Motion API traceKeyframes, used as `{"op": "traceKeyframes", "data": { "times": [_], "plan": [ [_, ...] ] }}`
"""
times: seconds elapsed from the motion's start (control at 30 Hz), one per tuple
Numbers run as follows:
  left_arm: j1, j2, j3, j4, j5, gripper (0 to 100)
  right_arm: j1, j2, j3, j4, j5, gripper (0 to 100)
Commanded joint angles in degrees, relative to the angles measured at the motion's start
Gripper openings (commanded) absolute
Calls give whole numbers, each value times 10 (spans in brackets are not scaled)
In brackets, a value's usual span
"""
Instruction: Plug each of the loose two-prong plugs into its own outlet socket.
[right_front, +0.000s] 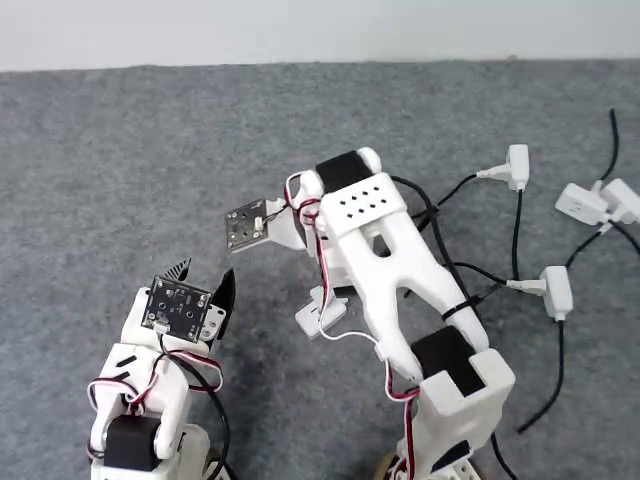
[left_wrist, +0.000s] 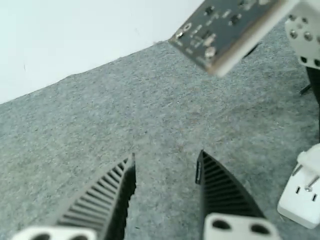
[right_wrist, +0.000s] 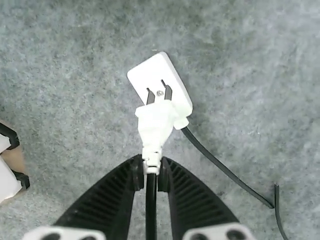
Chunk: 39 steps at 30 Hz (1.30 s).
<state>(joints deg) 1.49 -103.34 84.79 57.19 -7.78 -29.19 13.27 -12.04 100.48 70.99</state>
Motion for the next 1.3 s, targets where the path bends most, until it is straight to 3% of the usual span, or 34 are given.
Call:
{"op": "traceKeyframes", "data": {
  "times": [0.0, 0.47, 0.77, 1.07, 1.27],
  "plan": [
    [-3, -4, -3, -15, 4, 195, 15, -30, -30, 22, 14, 8],
    [0, -4, -3, -15, 4, 195, 12, -36, -30, 22, 8, 8],
    [4, -4, -7, -16, 4, 195, -70, -107, -33, 22, -64, 8],
    [83, -4, -7, -15, 4, 195, -127, -133, -39, 22, -127, 8],
    [96, -4, -7, -11, 4, 195, -131, -134, -73, 25, -149, 8]
  ]
}}
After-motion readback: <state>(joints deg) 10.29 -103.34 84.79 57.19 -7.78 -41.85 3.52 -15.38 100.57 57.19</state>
